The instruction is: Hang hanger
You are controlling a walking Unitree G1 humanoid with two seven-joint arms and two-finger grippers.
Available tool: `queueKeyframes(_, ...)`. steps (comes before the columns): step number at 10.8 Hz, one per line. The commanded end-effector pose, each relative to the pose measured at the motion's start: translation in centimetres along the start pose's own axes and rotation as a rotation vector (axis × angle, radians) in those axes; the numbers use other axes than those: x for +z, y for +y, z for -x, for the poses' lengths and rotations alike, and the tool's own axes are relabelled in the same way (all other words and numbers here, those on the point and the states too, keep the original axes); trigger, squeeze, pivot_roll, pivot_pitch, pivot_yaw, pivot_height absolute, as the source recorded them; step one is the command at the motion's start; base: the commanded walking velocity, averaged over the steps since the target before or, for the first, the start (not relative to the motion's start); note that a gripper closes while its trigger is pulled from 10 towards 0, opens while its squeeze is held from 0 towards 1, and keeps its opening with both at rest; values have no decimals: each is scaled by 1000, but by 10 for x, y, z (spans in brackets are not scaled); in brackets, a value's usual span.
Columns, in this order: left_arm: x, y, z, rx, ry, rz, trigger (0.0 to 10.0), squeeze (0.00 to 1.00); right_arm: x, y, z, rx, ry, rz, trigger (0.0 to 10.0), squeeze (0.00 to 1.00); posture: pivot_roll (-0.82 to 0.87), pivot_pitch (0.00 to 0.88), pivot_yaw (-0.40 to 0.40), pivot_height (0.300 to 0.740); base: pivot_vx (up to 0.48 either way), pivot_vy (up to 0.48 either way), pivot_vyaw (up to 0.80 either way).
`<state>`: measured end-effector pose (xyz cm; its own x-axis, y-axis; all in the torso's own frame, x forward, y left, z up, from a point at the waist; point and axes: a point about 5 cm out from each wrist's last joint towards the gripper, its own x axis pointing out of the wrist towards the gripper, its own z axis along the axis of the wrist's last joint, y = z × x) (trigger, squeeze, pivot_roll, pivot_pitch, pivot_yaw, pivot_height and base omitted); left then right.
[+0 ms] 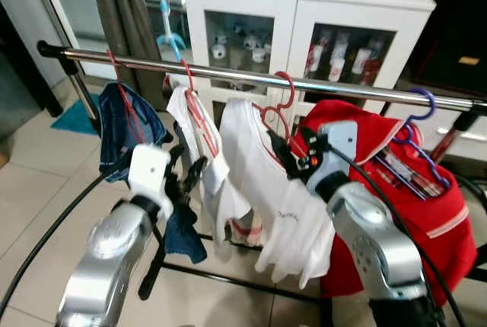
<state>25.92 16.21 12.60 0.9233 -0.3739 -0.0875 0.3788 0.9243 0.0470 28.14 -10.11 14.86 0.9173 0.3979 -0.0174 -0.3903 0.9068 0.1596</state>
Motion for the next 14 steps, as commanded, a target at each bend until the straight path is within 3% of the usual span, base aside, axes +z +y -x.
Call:
queueKeyframes(1,1,3,-3,7,-5,18,10000,0,2,-2,2,-19,-14,16,10000,0,-8,0,48,740,0,0,0)
queueKeyframes(5,1,0,-11,-32,-1,24,10000,0,5,-9,6,-60,-31,37,10000,0,-30,0,76,740,0,235,0)
queueKeyframes(8,3,3,-13,-36,-5,15,10000,0,17,0,6,46,-80,106,10000,0,-29,0,71,740,0,383,0)
queueKeyframes(14,2,5,-8,-34,1,10,10000,0,23,7,5,85,-90,76,10000,0,-19,0,74,740,0,389,0)
